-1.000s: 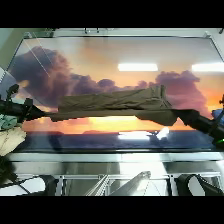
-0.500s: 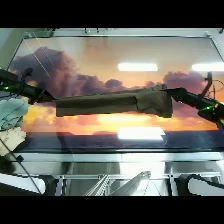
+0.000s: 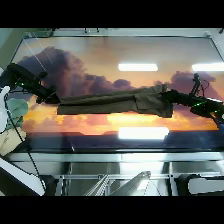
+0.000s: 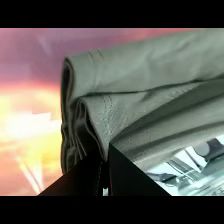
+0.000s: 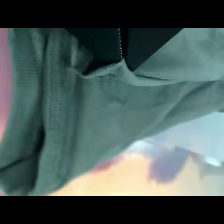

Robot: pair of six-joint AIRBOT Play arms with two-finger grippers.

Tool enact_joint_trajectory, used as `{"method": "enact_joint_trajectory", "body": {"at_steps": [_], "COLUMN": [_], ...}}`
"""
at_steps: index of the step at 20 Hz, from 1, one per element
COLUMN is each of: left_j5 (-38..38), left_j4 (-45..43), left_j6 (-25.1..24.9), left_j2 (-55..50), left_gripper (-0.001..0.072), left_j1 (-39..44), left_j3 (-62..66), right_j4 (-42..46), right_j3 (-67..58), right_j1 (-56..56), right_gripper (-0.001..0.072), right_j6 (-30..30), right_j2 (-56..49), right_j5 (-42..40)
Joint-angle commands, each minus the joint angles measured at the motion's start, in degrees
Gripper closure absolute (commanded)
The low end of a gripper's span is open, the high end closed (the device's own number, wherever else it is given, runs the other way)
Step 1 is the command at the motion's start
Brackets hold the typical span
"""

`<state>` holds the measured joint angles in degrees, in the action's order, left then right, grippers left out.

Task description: Fold the shirts.

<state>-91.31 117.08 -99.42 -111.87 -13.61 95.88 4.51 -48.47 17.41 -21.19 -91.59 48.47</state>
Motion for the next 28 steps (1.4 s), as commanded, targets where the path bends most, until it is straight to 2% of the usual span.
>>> {"method": "enact_joint_trajectory", "body": {"at_steps": [1,2,3,4,5,6,8,10,11,12,13,14,19,26,27,28], "left_j5": [-0.4,-1.4,-3.5,-5.9,-8.3,-10.4,-11.2,-11.0,-10.3,-9.7,-9.6,-9.6,-9.2,-7.8,-7.1,-6.4], "left_j4": [-1.9,-1.9,-1.9,-1.9,-1.9,-1.9,-1.2,2.4,5.0,6.4,6.6,6.7,7.6,7.6,7.6,7.6], "left_j6": [0.7,1.5,1.7,2.2,3.2,3.8,6.3,7.0,7.0,6.9,6.9,5.9,5.2,5.0,4.9,4.7], "left_j2": [-1.3,-1.3,-1.3,-1.3,-1.3,-1.3,-0.9,0.2,1.0,1.9,2.8,3.4,5.4,6.1,6.1,6.1], "left_gripper": [0.0586,0.0397,0.0261,0.0047,-0.0013,-0.0013,-0.0013,-0.0013,0.0006,0.0102,0.0413,0.0691,0.0689,0.0688,0.0688,0.0689], "left_j1": [0.7,0.7,0.7,0.7,0.7,0.7,0.7,1.0,1.5,1.8,2.5,3.1,5.9,12.8,14.1,15.5], "left_j3": [1.5,2.2,3.6,5.5,7.6,10.2,14.6,17.6,18.2,18.3,18.3,18.3,18.2,18.2,18.2,18.2], "right_j4": [1.9,1.9,2.0,2.9,5.7,11.6,28.4,40.7,41.6,40.7,39.3,38.2,31.4,28.6,28.5,28.4], "right_j3": [-0.3,-0.3,-0.4,-0.7,-1.3,-2.5,-6.7,-11.4,-13.4,-14.7,-15.5,-15.6,-15.7,-18.7,-19.3,-19.6], "right_j1": [-0.1,0.0,0.1,0.7,1.7,3.2,6.7,9.7,11.1,12.0,12.4,12.4,8.6,0.5,-0.6,-1.4], "right_gripper": [0.0521,0.0428,0.0422,0.0335,0.0275,0.0196,0.0036,0.003,0.003,0.0031,0.003,0.0031,0.0032,0.0034,0.0044,0.0119], "right_j6": [-0.2,-0.2,-0.2,-0.3,-1.9,-7.6,-25.2,-38.0,-40.6,-40.8,-40.8,-40.4,-37.1,-37.0,-37.0,-37.0], "right_j2": [-0.6,-0.2,0.5,2.1,4.0,5.8,7.3,5.9,4.2,2.6,0.9,-0.5,-6.6,-11.6,-12.0,-12.2], "right_j5": [-0.4,0.0,0.0,0.3,0.4,0.0,1.1,7.0,10.3,12.8,14.4,14.9,16.1,17.7,18.4,18.9]}}
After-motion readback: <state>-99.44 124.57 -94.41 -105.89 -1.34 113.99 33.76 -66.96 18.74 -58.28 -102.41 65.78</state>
